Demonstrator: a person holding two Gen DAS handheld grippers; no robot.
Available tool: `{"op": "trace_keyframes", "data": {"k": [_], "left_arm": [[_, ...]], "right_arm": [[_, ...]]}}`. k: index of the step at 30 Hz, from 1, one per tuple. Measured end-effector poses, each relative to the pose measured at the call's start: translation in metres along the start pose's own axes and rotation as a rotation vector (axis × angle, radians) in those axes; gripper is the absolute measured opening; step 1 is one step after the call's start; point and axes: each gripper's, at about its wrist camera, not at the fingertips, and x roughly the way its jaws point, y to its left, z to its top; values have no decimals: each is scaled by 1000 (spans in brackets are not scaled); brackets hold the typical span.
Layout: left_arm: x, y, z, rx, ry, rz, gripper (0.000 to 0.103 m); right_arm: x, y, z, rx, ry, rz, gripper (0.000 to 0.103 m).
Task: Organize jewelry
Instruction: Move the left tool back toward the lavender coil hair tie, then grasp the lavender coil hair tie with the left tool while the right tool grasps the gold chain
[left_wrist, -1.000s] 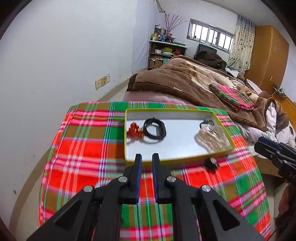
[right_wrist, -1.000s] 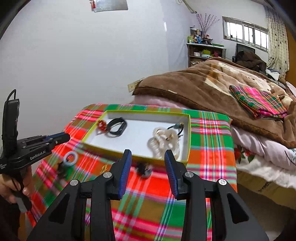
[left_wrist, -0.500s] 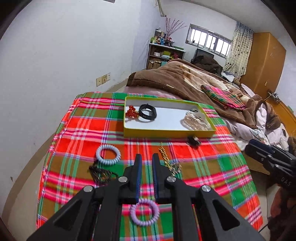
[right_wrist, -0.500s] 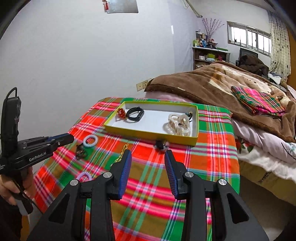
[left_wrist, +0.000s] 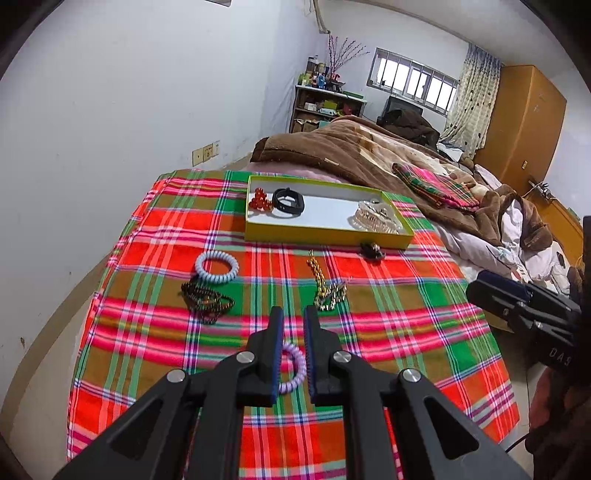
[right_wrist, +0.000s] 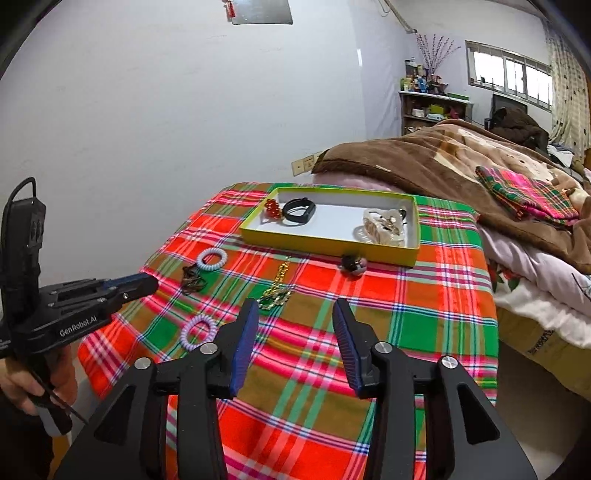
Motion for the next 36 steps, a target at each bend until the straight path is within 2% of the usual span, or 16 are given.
{"op": "trace_keyframes", "data": {"k": [6, 10, 16, 20, 36], "left_arm": [[0, 7, -13, -19, 18, 8, 13], [0, 15, -19, -33, 22, 9, 25], [1, 28, -26, -56, 29, 12, 27], [9, 36, -30, -64, 51, 15, 33], [64, 37, -41, -62, 162, -29, 35]], "right_arm": [[6, 5, -4, -10, 26, 46, 47], [16, 9, -8, -10, 55, 78, 52], [34, 9, -12, 8, 84, 73, 52], [48, 5, -10, 42, 104, 80, 52], [112, -2, 5, 100, 180, 86, 52]]}}
